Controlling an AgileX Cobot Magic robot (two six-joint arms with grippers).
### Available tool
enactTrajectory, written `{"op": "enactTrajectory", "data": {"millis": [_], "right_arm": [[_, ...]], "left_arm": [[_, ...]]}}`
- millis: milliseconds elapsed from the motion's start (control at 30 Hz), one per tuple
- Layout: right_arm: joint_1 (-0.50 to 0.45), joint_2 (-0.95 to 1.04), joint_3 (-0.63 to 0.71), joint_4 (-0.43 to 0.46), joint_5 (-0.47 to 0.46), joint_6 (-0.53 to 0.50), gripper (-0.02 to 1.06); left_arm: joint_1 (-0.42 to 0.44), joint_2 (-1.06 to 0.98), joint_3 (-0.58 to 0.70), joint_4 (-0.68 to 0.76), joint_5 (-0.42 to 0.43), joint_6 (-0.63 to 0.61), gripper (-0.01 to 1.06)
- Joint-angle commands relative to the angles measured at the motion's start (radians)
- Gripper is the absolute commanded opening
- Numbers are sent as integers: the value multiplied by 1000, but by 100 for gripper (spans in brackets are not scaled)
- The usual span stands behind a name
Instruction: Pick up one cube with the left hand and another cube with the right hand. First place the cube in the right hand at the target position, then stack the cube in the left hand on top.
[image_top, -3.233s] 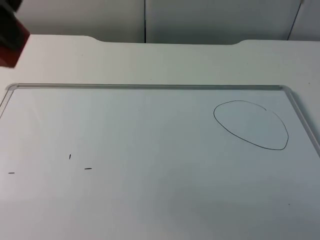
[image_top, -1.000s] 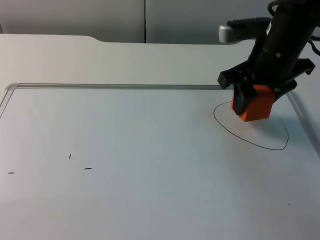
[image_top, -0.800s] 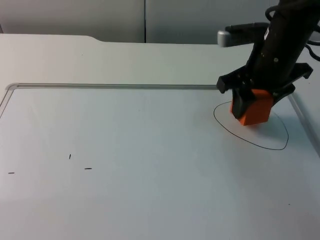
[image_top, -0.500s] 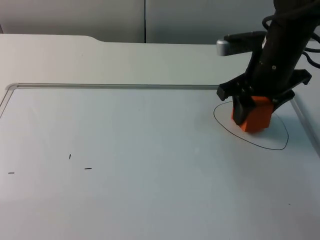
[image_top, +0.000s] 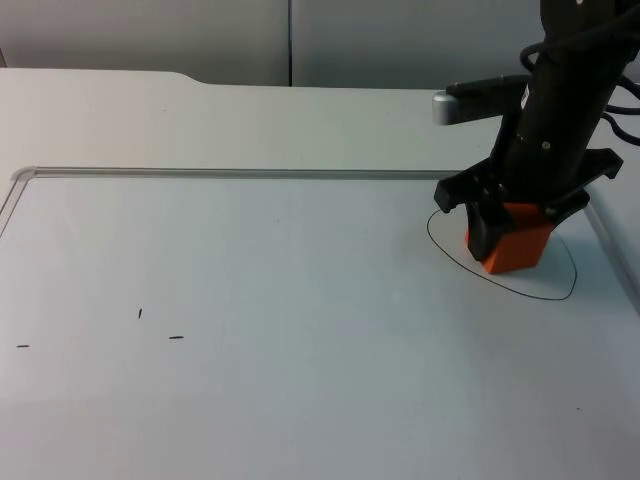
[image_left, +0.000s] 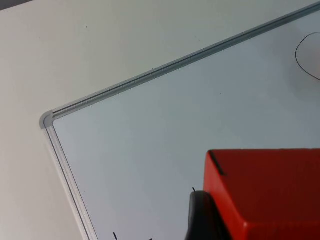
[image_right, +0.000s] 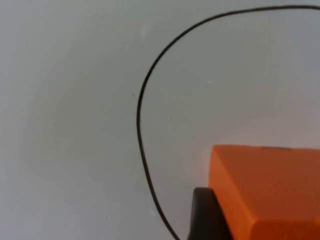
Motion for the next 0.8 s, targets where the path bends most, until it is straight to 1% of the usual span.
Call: {"op": "enactTrajectory", "data": {"millis": [0, 133, 200, 233, 267, 300, 367, 400, 500, 533, 767], "right_arm": [[1, 31, 8, -11, 15, 0, 0], [1, 31, 8, -6, 22, 0, 0], [1, 31, 8, 4, 24, 0, 13], [1, 31, 8, 4, 24, 0, 13], [1, 31, 8, 4, 24, 0, 21], [1, 31, 8, 4, 24, 0, 32], [1, 29, 8, 4, 22, 0, 60], [1, 29, 8, 4, 22, 0, 60], [1, 18, 8, 4, 14, 0, 101], [1, 11, 8, 4, 6, 0, 105], [1, -63, 4, 2, -24, 0, 105]], "left_arm": [[-7, -7, 1, -12, -6, -5, 8], [-7, -7, 1, -12, -6, -5, 8], [-7, -7, 1, -12, -6, -5, 8], [-7, -7, 1, -12, -6, -5, 8], [-7, -7, 1, -12, -6, -5, 8], [-7, -7, 1, -12, -6, -5, 8], [-7, -7, 1, -12, -6, -5, 8], [-7, -7, 1, -12, -6, -5, 8], [-7, -7, 1, -12, -6, -5, 8], [-7, -7, 1, -12, -6, -5, 8], [-7, -7, 1, -12, -6, -5, 8]]}}
